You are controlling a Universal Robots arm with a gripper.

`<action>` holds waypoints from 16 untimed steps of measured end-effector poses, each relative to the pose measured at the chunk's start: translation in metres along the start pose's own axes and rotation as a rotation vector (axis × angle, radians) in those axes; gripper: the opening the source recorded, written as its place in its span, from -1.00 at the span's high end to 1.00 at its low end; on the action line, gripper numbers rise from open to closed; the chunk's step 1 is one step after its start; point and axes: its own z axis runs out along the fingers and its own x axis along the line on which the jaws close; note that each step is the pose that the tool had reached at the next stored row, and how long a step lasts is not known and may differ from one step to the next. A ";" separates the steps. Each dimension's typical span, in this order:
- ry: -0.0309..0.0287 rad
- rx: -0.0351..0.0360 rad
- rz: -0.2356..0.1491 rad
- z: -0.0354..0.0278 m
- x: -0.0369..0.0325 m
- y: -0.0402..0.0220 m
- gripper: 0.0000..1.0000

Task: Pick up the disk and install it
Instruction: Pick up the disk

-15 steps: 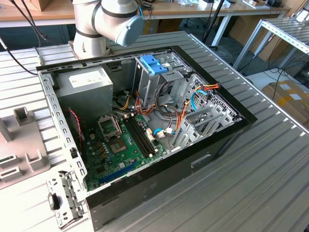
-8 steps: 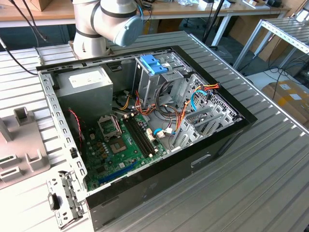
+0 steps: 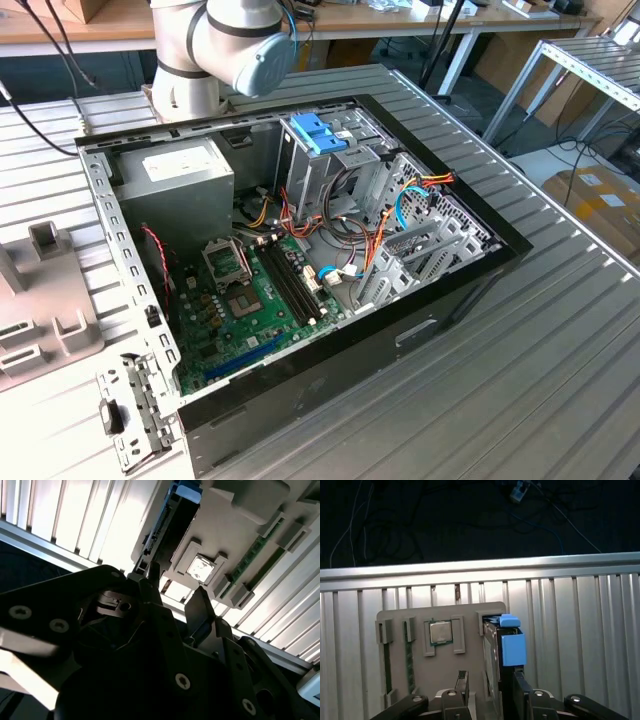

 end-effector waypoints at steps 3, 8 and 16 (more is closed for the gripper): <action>0.0005 -0.0002 -0.011 0.0027 -0.0114 0.0007 0.04; 0.0011 -0.0005 -0.027 0.0064 -0.0181 0.0037 0.04; 0.0042 -0.0022 -0.096 0.0464 -0.0167 0.0149 0.04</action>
